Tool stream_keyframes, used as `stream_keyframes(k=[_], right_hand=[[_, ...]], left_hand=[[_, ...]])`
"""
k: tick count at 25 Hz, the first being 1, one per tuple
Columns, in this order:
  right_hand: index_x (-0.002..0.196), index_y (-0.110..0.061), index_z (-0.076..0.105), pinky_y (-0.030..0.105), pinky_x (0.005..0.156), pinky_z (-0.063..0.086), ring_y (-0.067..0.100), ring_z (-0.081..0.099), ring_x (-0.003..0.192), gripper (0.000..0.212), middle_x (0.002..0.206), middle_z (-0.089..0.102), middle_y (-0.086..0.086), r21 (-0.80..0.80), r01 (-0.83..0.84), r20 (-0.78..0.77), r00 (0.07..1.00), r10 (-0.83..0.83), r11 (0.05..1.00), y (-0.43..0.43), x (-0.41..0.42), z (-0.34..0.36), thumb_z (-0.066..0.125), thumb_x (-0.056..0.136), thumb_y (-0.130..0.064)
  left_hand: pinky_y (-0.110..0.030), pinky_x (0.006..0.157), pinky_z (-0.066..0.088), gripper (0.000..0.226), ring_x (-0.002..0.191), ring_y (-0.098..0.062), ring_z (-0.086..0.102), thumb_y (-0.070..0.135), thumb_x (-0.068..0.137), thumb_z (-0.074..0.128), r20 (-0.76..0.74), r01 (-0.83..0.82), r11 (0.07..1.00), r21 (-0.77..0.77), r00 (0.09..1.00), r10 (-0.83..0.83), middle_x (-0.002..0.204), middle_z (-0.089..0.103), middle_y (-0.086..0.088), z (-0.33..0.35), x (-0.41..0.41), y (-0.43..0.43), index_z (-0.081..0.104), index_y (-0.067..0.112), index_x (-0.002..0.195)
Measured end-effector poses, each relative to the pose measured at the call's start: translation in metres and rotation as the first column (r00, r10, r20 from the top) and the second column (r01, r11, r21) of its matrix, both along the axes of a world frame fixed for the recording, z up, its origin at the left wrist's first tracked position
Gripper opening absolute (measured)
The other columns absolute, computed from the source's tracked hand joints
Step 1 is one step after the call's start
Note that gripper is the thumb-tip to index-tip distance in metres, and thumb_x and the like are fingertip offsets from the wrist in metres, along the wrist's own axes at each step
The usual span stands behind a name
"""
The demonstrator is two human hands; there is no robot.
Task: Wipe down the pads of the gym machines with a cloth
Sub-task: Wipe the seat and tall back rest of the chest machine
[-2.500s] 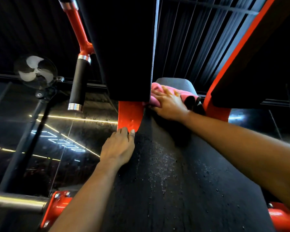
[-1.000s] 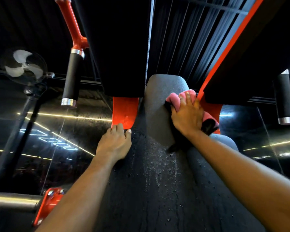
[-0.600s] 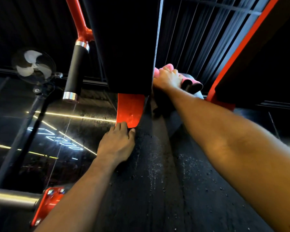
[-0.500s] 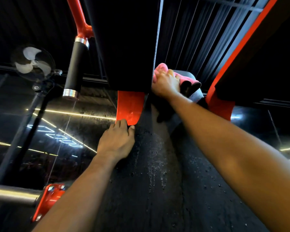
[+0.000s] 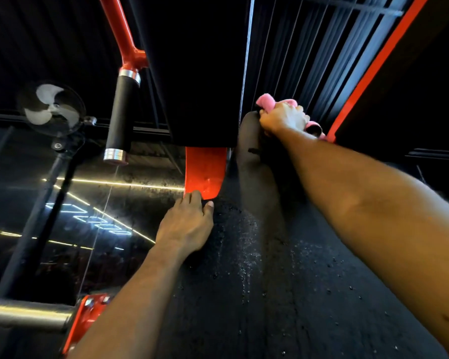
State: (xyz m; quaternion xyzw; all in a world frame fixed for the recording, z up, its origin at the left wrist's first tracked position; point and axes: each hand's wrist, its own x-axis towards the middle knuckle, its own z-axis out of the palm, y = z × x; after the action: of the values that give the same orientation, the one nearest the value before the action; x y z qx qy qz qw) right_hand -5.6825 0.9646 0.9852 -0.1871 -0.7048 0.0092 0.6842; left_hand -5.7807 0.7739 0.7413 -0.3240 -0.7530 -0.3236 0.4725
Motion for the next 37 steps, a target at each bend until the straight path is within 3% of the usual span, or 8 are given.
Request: stream_keyframes(k=[7,13,16,22,27,32,34,37], right_hand=[[0.139,-0.044,0.049,0.040,0.095,0.046,0.025,0.055,0.118,0.050,0.142,0.052,-0.014,0.556,0.004,0.036,0.999,-0.029,0.831,0.019,0.012,-0.118,0.047,0.090,-0.056],[0.127,-0.030,0.061,0.043,0.099,0.047,0.032,0.057,0.120,0.046,0.136,0.057,-0.004,0.208,-0.020,-0.188,0.980,0.060,0.978,0.047,0.011,-0.049,0.052,0.089,-0.052],[0.130,-0.033,0.062,0.049,0.100,0.042,0.036,0.054,0.123,0.051,0.135,0.056,0.006,-0.025,-0.047,-0.091,0.995,0.045,0.999,0.024,0.010,-0.012,0.048,0.089,-0.060],[0.138,-0.048,0.048,0.047,0.098,0.047,0.033,0.055,0.125,0.048,0.140,0.057,-0.003,0.531,-0.035,0.107,0.994,-0.026,0.847,-0.005,-0.006,-0.092,0.050,0.091,-0.057],[0.151,-0.044,0.041,0.036,0.122,0.021,0.016,0.035,0.148,0.066,0.158,0.041,-0.016,0.617,-0.143,0.226,0.974,0.000,0.774,0.016,0.009,-0.166,0.046,0.090,-0.068],[0.137,-0.037,0.059,0.037,0.107,0.044,0.013,0.051,0.134,0.051,0.141,0.060,-0.013,0.455,-0.292,0.284,0.943,0.174,0.841,0.017,0.038,-0.208,0.054,0.092,-0.061],[0.105,-0.025,0.072,0.034,0.086,0.050,0.017,0.065,0.104,0.027,0.109,0.073,-0.004,0.073,-0.623,0.219,0.772,0.597,0.779,0.007,0.058,-0.215,0.065,0.094,-0.049],[0.096,-0.016,0.074,0.036,0.084,0.054,0.014,0.066,0.088,0.021,0.091,0.074,-0.001,-0.164,-0.923,-0.009,0.353,0.935,0.347,-0.011,0.100,-0.235,0.071,0.093,-0.036]], left_hand=[[-0.044,0.093,0.039,0.035,0.115,-0.030,0.050,0.040,0.106,0.028,0.002,-0.023,0.999,0.043,1.000,0.023,0.126,0.055,-0.012,-0.002,0.008,0.001,0.046,0.013,0.119],[-0.042,0.091,0.040,0.031,0.112,-0.028,0.050,0.040,0.105,0.029,-0.002,-0.025,0.999,0.026,1.000,0.025,0.124,0.055,-0.011,-0.002,0.006,0.001,0.045,0.014,0.115],[-0.042,0.091,0.039,0.030,0.111,-0.028,0.049,0.038,0.105,0.031,-0.033,-0.035,0.998,0.051,0.999,0.036,0.123,0.055,-0.011,-0.004,0.003,0.004,0.045,0.013,0.115],[-0.044,0.091,0.038,0.032,0.114,-0.034,0.051,0.035,0.105,0.033,-0.032,-0.031,0.994,0.107,0.999,0.034,0.125,0.056,-0.015,-0.004,0.008,0.007,0.048,0.010,0.119],[-0.045,0.091,0.040,0.020,0.112,-0.034,0.052,0.036,0.104,0.033,0.036,0.016,0.998,0.059,0.999,-0.018,0.123,0.057,-0.014,-0.001,0.007,0.001,0.043,0.019,0.101],[-0.045,0.105,0.037,0.036,0.126,-0.034,0.047,0.035,0.105,0.033,0.133,0.026,0.999,-0.027,0.991,-0.022,0.136,0.053,-0.015,-0.002,0.015,-0.009,0.051,0.012,0.125],[-0.047,0.108,0.037,0.037,0.128,-0.032,0.047,0.030,0.104,0.039,0.095,0.062,0.998,-0.001,0.994,-0.062,0.138,0.053,-0.012,-0.007,0.027,-0.020,0.048,0.015,0.137],[-0.043,0.106,0.041,0.045,0.122,-0.024,0.051,0.010,0.093,0.052,-0.123,0.224,0.972,0.076,0.969,-0.214,0.132,0.055,-0.005,-0.011,0.055,-0.036,0.047,0.023,0.137]])
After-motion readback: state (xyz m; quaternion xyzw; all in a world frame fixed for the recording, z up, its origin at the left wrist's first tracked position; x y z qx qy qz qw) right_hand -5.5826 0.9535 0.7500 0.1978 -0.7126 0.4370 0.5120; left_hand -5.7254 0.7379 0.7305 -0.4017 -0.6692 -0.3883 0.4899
